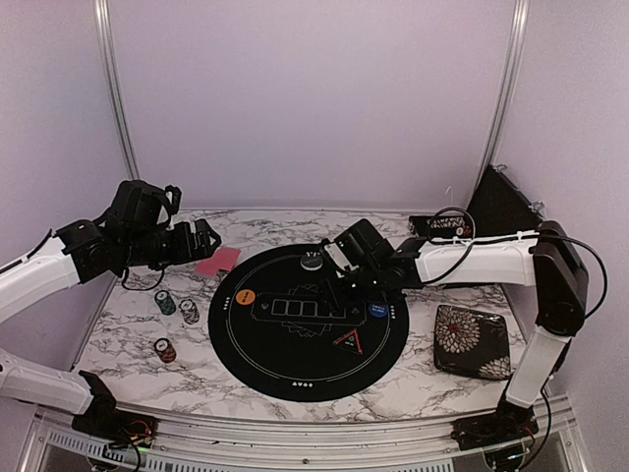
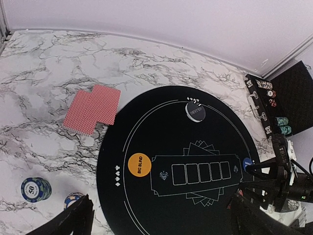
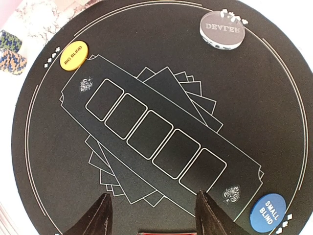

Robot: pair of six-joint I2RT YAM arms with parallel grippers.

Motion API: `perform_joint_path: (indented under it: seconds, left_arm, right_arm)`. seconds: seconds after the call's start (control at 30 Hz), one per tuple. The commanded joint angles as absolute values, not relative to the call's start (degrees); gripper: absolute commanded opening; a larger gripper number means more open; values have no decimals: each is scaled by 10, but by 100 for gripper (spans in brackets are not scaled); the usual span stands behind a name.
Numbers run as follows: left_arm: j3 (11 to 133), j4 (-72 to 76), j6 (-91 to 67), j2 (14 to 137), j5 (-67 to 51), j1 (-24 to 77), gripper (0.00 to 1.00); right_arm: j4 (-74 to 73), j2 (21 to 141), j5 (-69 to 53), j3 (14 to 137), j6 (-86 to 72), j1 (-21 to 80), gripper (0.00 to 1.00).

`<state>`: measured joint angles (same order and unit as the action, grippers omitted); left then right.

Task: Distribute texas hold em gaming equipment
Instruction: Pick up the pile of poker chips from the pile of poker chips.

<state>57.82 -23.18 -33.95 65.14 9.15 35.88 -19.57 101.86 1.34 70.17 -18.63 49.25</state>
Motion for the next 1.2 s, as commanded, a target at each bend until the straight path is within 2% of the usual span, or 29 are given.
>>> perform_joint_path:
  seconds: [0.0,0.63,1.17]
  left_arm:
    - [618,-274,-320,679,105,357,99]
    - [642,-424,-304,725,125,354,99]
    - [621,-469,-278,778,86,327,97]
  right_arm:
    - [-178,993,12,698,-193,489,56]
    - [-143,942,22,669,-208,478,56]
    - [-121,894,-14,639,-195,445,56]
